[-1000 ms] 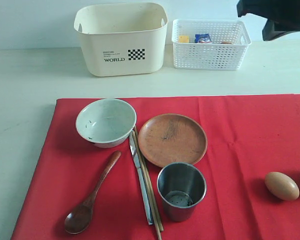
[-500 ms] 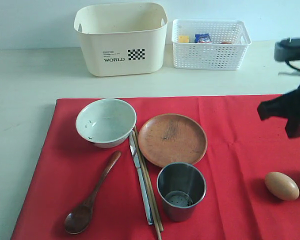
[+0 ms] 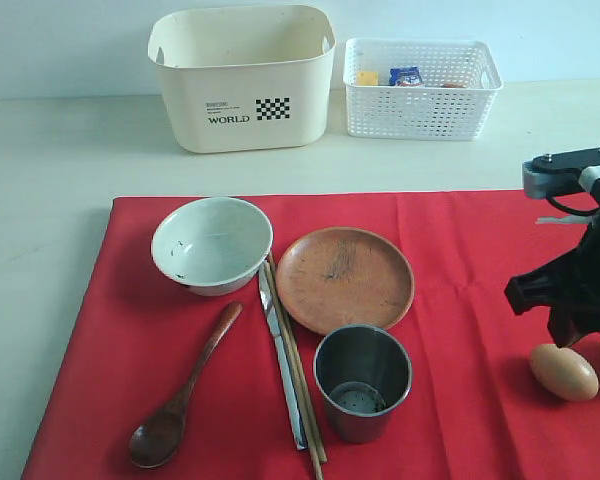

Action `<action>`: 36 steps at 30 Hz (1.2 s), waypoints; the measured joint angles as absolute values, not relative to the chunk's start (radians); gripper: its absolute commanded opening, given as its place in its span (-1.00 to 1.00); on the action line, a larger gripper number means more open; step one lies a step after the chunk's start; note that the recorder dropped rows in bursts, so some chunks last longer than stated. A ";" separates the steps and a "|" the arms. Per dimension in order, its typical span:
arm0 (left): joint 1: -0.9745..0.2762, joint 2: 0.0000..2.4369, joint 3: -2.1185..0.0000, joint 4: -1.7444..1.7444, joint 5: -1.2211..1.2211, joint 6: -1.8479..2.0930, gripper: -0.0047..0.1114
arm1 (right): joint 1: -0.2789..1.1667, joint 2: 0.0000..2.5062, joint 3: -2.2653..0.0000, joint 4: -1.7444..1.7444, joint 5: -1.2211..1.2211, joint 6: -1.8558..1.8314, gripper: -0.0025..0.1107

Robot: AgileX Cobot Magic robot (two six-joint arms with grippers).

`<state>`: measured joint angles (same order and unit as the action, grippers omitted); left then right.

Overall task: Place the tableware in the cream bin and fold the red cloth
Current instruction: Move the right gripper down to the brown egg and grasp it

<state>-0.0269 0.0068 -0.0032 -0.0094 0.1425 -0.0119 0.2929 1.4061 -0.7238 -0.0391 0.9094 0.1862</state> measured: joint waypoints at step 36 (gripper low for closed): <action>-0.027 0.007 -0.003 -0.009 0.143 -0.012 -0.90 | 0.293 1.661 -0.724 0.000 0.814 0.167 -0.52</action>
